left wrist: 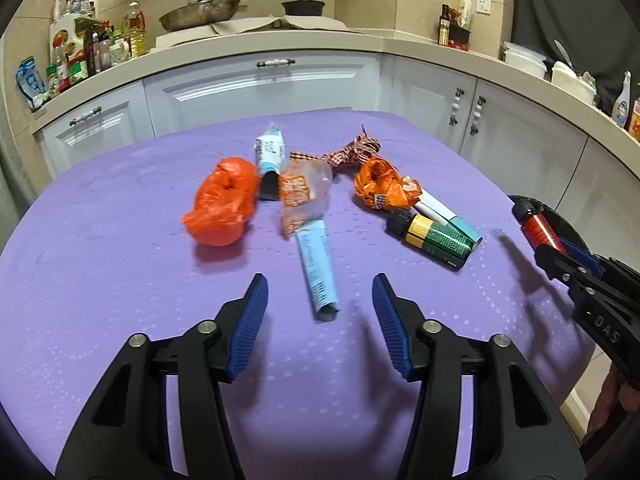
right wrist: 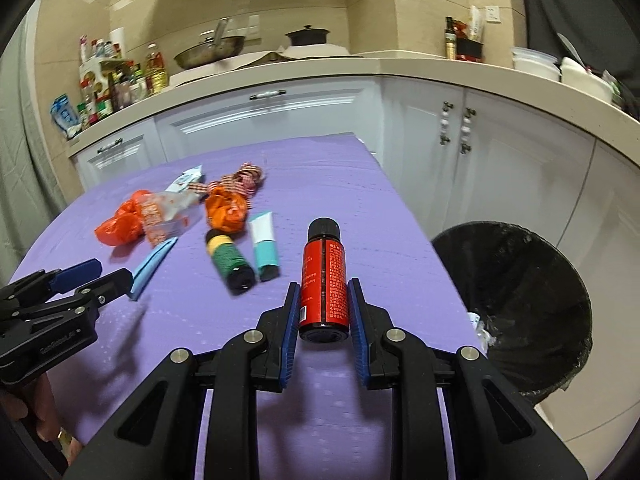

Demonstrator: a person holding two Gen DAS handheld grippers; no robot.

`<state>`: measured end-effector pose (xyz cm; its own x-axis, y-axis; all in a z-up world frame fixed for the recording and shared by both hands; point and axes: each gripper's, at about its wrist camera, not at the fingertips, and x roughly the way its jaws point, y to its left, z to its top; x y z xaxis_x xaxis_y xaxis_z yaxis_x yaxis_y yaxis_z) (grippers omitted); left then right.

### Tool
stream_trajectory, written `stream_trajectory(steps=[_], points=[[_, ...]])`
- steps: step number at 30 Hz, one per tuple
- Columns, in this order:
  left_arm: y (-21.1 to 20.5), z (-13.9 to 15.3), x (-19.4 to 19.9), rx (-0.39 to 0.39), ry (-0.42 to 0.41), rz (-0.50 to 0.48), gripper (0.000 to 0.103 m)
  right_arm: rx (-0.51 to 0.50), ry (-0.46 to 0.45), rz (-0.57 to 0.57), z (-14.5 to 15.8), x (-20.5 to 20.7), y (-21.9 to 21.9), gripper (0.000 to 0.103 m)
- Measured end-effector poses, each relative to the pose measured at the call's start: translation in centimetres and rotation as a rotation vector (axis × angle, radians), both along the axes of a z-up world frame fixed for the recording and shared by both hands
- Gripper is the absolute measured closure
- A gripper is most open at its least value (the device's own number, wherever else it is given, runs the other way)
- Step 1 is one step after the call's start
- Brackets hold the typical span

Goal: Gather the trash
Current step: 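Grasp the red bottle with the right tool while the left tool grasps the blue tube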

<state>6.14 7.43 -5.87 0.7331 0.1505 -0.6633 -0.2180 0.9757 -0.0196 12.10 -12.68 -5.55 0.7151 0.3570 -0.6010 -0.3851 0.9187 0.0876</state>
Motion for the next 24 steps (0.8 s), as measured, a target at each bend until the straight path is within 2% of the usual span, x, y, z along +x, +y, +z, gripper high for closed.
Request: stream_trajectory(steps=[2, 4, 6, 8, 13, 24], points=[[-0.2, -0.3, 0.7, -0.005, 0.011, -0.001, 0.055, 0.006, 0.004, -0.007, -0.1, 0.1, -0.4, 0.078], [-0.3, -0.5, 1.2, -0.010, 0.020, -0.003, 0.064, 0.010, 0.007, -0.012, -0.2, 0.2, -0.8, 0.078], [-0.3, -0.8, 1.7, -0.017, 0.030, -0.002, 0.080, 0.015, 0.011, -0.016, -0.4, 0.4, -1.0, 0.078], [-0.1, -1.2, 2.1, -0.025, 0.045, 0.000, 0.089, 0.018, 0.014, -0.018, -0.5, 0.5, -1.2, 0.078], [0.1, -1.3, 1.8, -0.032, 0.033, 0.014, 0.095, 0.022, 0.018, -0.021, -0.6, 0.6, -1.5, 0.078], [-0.2, -0.6, -0.6, -0.045, 0.030, -0.016, 0.096, 0.022, 0.019, -0.023, -0.6, 0.7, -1.6, 0.078]])
